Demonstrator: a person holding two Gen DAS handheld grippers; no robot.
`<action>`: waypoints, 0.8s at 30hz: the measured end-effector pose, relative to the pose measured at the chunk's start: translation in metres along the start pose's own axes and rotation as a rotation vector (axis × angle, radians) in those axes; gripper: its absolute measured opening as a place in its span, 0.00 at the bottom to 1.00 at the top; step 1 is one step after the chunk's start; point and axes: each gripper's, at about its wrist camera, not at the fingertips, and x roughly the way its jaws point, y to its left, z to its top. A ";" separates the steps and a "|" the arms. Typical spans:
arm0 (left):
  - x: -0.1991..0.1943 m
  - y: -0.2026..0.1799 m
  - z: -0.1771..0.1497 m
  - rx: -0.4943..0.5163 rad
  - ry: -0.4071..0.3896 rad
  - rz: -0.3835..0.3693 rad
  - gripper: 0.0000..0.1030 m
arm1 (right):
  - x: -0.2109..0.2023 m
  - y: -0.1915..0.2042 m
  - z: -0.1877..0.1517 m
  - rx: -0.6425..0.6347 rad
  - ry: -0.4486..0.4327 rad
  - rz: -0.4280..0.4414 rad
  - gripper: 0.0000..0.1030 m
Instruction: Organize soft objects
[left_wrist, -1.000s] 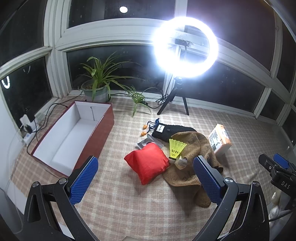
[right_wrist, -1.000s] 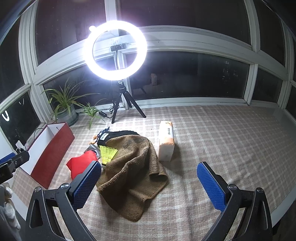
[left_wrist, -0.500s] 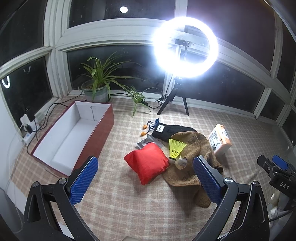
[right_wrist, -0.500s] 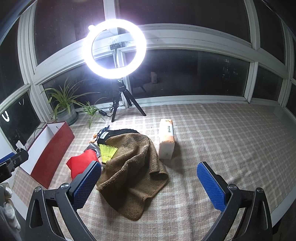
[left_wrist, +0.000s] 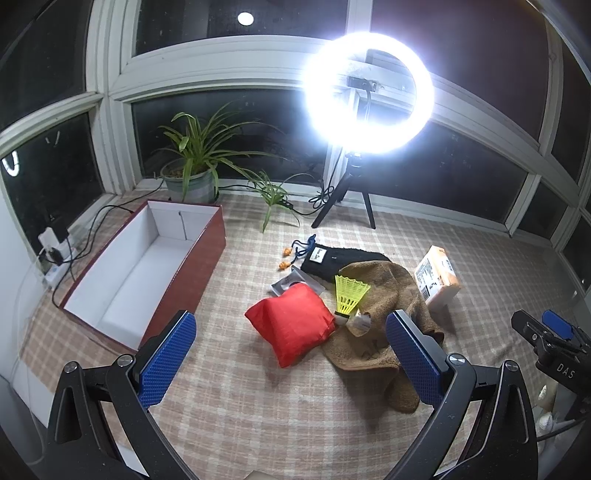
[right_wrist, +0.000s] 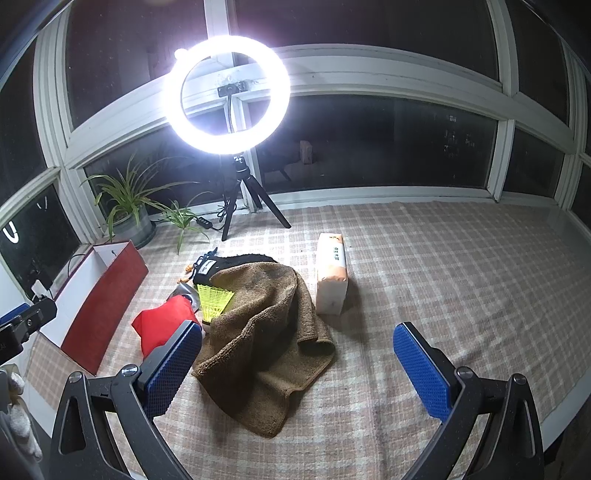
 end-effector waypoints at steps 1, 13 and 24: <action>0.000 0.000 0.000 0.000 0.001 0.000 0.99 | 0.000 0.000 -0.001 0.000 0.001 0.000 0.99; 0.000 -0.002 -0.001 0.000 0.001 -0.001 0.99 | 0.001 0.000 -0.001 0.004 0.009 0.004 0.99; 0.000 -0.004 -0.002 0.001 0.003 -0.003 0.99 | 0.004 0.000 -0.004 0.012 0.023 0.010 0.99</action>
